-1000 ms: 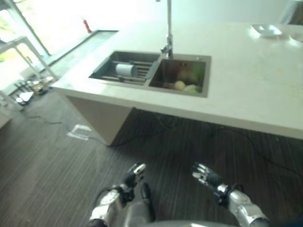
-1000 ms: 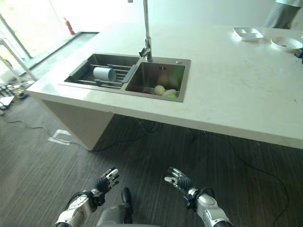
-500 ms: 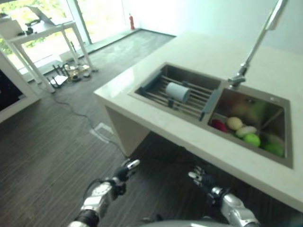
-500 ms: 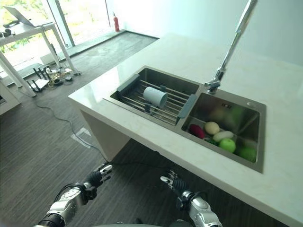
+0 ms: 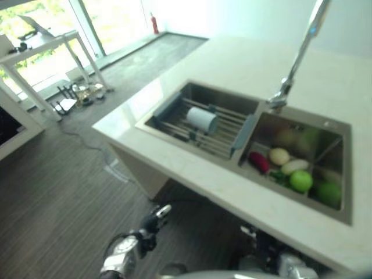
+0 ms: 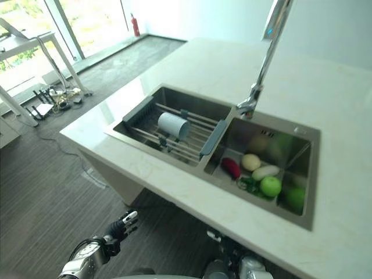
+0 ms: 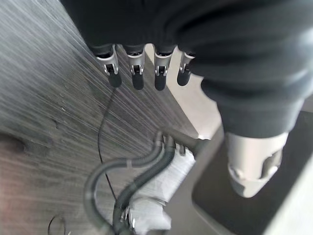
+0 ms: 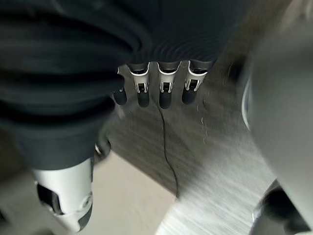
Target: Place the dishes in the dishwasher.
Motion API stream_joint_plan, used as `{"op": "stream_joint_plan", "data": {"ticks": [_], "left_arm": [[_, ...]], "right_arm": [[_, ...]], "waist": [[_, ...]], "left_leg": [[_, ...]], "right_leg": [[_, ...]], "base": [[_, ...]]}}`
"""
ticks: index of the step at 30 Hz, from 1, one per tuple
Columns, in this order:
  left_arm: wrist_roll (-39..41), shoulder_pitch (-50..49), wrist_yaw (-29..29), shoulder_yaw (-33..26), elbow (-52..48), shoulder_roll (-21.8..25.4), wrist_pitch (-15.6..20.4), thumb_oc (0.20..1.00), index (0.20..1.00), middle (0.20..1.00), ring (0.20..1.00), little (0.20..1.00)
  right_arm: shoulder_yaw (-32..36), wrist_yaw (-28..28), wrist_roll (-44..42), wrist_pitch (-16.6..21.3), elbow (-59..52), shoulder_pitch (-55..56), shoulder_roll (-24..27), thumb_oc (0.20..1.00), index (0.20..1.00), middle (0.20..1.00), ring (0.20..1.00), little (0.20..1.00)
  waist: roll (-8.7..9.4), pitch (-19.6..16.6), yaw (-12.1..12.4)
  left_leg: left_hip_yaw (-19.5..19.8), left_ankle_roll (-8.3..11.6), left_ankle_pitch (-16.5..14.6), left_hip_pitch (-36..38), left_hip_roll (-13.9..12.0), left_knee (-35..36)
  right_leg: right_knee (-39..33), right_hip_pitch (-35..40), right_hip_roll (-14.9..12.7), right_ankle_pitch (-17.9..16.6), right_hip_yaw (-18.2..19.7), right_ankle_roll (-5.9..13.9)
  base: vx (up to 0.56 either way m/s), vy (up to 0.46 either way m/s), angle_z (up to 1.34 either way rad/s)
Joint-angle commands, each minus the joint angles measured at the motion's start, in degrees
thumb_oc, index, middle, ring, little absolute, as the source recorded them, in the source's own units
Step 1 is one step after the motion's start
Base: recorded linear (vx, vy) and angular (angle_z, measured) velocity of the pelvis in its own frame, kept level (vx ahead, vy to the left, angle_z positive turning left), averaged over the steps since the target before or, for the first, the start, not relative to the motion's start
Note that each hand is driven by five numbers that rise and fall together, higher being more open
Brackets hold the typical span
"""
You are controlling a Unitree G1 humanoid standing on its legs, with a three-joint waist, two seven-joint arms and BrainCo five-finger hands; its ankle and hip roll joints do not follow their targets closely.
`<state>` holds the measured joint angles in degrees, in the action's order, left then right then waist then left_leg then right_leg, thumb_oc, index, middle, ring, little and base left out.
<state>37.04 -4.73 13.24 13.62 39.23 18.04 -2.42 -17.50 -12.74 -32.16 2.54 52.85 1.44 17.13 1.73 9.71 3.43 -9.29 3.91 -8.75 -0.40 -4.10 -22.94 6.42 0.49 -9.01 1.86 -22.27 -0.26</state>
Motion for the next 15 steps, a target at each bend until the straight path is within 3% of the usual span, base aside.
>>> {"op": "stream_joint_plan", "data": {"ticks": [1, 2, 3, 4, 9, 13, 14, 15], "left_arm": [[0.76, 3.87, -1.22, 0.38, -2.42, -1.65, 3.92, 1.0, 1.0, 1.0, 1.0, 1.0], [0.69, 4.19, -1.1, 0.25, -1.72, -1.76, 4.08, 1.0, 1.0, 1.0, 1.0, 1.0], [-1.38, 6.2, 0.91, 0.71, 0.1, -1.71, 2.51, 1.0, 1.0, 1.0, 1.0, 1.0], [-1.48, 6.42, 0.81, 0.94, 0.47, -1.72, 2.65, 1.0, 1.0, 1.0, 1.0, 1.0], [-3.59, 7.74, 0.48, 0.81, 4.93, -0.8, 2.71, 1.0, 1.0, 1.0, 1.0, 1.0], [-6.05, 8.67, 1.26, -0.44, 9.73, 0.26, 2.84, 1.0, 1.0, 1.0, 1.0, 1.0], [-5.62, 7.66, 1.13, -1.8, 11.87, 0.65, 4.19, 1.0, 1.0, 1.0, 1.0, 1.0], [-5.45, 7.28, 1.19, -2.26, 12.4, 0.67, 4.63, 1.0, 1.0, 1.0, 1.0, 1.0]], "right_arm": [[-0.03, -1.98, 2.2, 2.7, 0.14, -4.74, 2.78, 1.0, 1.0, 1.0, 1.0, 1.0], [-0.16, -1.78, 2.57, 3.07, 1.12, -4.91, 2.88, 1.0, 1.0, 1.0, 1.0, 1.0], [0.99, 0.71, 1.17, 4.58, 3.56, -4.21, 2.44, 1.0, 1.0, 1.0, 1.0, 1.0], [1.34, 0.67, 1.32, 4.6, 3.83, -4.1, 2.29, 1.0, 1.0, 1.0, 1.0, 1.0], [4.83, 1.68, 3.24, 5.49, 7.66, -2.5, 0.07, 1.0, 1.0, 1.0, 1.0, 1.0], [6.32, 1.8, 1.69, 7.0, 10.59, -2.51, -0.38, 1.0, 1.0, 1.0, 1.0, 1.0], [6.34, 1.08, 2.96, 7.5, 10.5, -2.78, -0.59, 1.0, 1.0, 1.0, 1.0, 1.0], [6.25, 0.82, 3.31, 7.53, 10.34, -2.81, -0.55, 1.0, 1.0, 1.0, 1.0, 1.0]], "waist": [[-1.66, 0.81, 1.41], [-1.85, 0.65, 1.61], [-2.38, 0.47, 0.59], [-2.43, 0.46, 0.4], [-2.32, 0.49, -0.74], [-1.99, -0.28, -0.62], [-1.91, -0.36, 0.27], [-1.95, -0.37, 0.51]], "left_leg": [[5.89, 2.17, 15.33, 2.28, -5.21, 20.76], [7.01, 2.45, 16.09, 1.38, -5.76, 21.75], [2.77, 2.39, 14.16, 2.45, -6.52, 24.44], [2.48, 2.29, 13.99, 2.73, -6.37, 24.53], [1.71, -1.12, 10.96, 5.92, -2.07, 26.48], [0.22, -2.81, 9.63, 6.34, 0.01, 27.94], [-3.77, -3.1, 8.82, 6.74, -0.16, 27.94], [-4.38, -2.96, 7.88, 7.29, -0.21, 27.94]], "right_leg": [[1.8, 4.16, 0.78, 2.08, 5.56, 5.16], [1.82, 4.39, 0.69, 2.41, 6.29, 5.23], [3.16, 5.22, -1.25, 3.58, 4.81, 6.17], [3.45, 5.22, -1.55, 3.48, 4.79, 6.37], [5.51, 3.67, -6.69, -3.09, 6.94, 9.88], [4.9, 2.4, -8.19, -7.75, 7.6, 11.66], [6.23, 1.26, -8.47, -8.79, 2.69, 12.11], [7.2, 1.33, -8.6, -8.05, 1.74, 12.78]], "base": [[0.13, 0.423, -1.08], [0.18, 0.587, -1.06], [0.14, 0.468, -1.4], [0.18, 0.541, -1.02], [0.11, 0.262, -0.33], [0.05, 0.112, -0.38], [0.03, 0.091, -0.46], [-0.05, 0.081, -0.87]]}}
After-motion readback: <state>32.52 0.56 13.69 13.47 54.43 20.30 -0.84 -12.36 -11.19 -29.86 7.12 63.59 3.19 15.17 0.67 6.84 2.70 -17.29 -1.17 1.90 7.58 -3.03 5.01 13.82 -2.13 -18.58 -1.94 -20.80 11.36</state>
